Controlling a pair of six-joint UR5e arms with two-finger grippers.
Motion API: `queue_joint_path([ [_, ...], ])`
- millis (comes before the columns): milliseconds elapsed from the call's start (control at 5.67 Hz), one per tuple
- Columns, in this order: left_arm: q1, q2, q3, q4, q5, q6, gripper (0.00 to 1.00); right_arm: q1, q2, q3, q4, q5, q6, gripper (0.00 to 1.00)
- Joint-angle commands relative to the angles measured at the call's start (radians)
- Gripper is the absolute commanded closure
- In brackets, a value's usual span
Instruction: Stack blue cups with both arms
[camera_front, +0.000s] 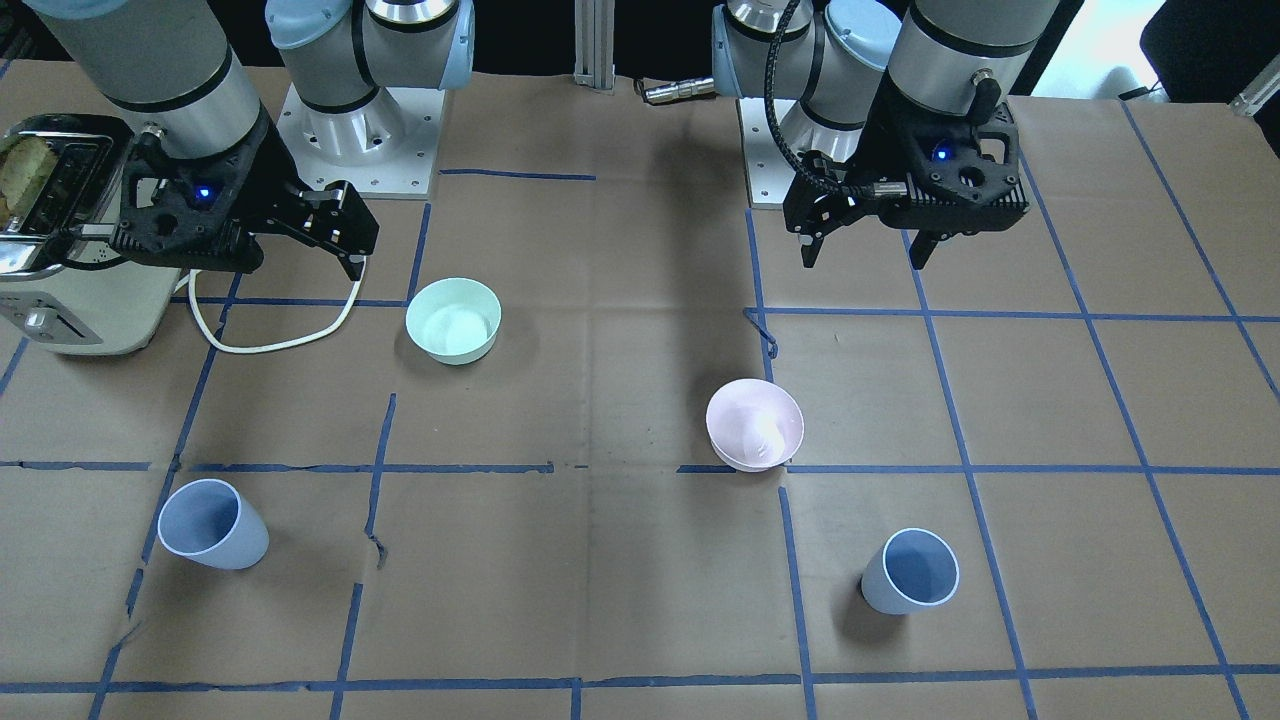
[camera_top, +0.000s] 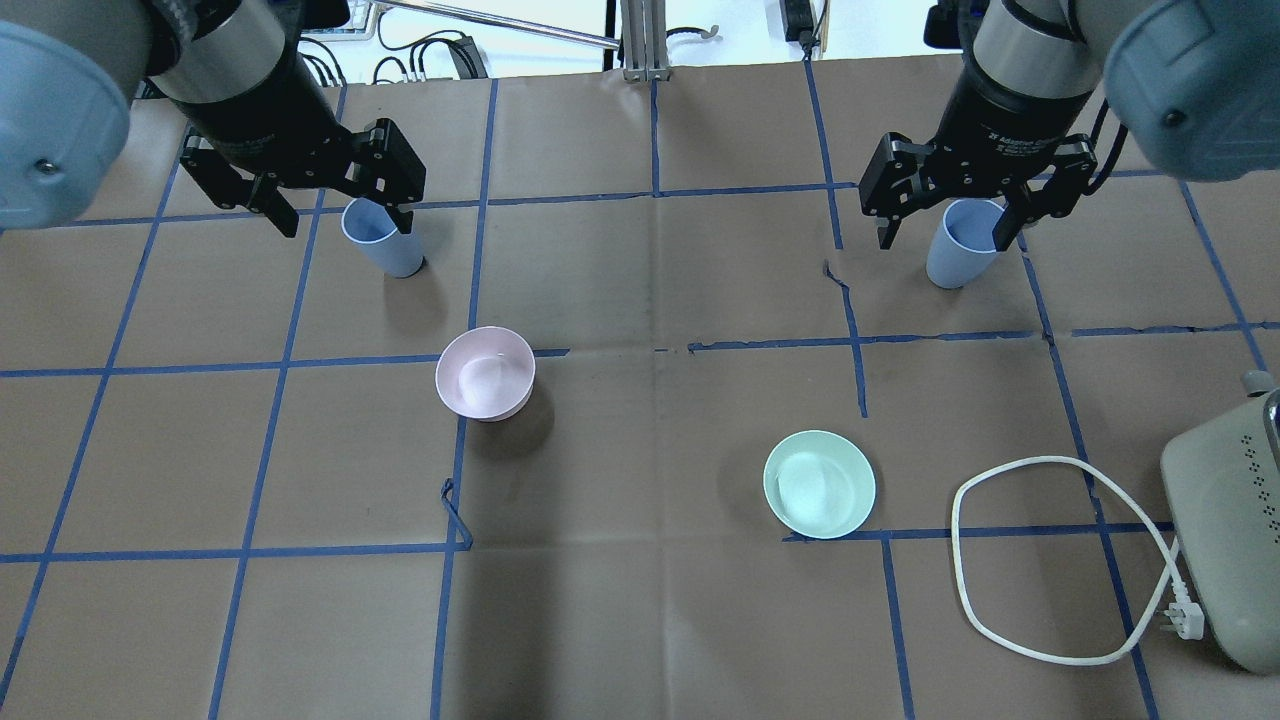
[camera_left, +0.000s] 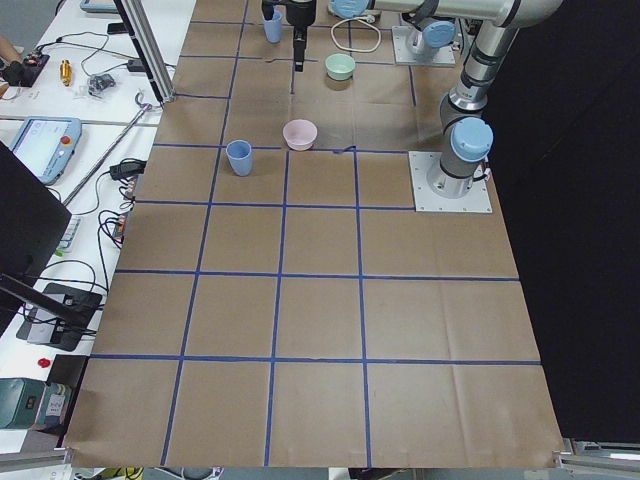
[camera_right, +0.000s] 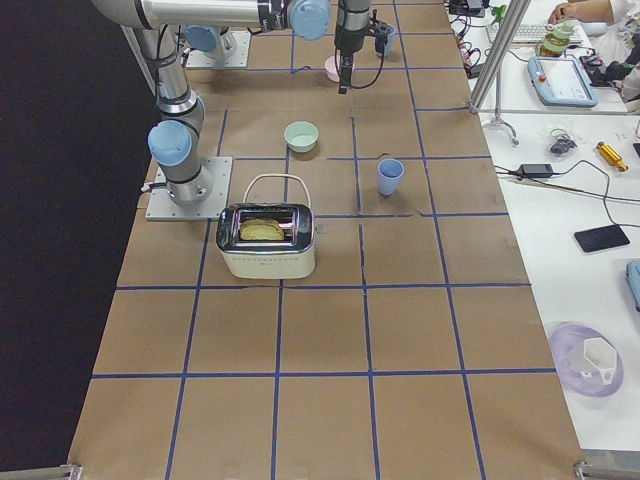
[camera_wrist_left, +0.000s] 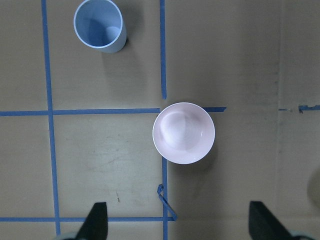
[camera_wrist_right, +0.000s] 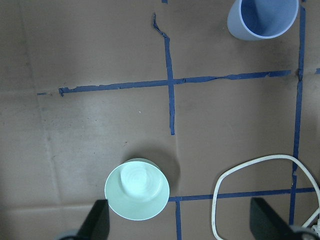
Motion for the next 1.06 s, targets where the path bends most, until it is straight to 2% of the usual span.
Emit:
queue_joint_path([
  [0, -0.001, 0.000, 0.000, 0.000, 0.000, 0.000, 0.01, 0.000, 0.000, 0.000, 0.003, 0.000, 0.000, 0.00],
  [882, -0.001, 0.008, -0.001, -0.001, 0.002, -0.002, 0.01, 0.000, -0.025, 0.002, 0.015, -0.012, 0.003, 0.00],
])
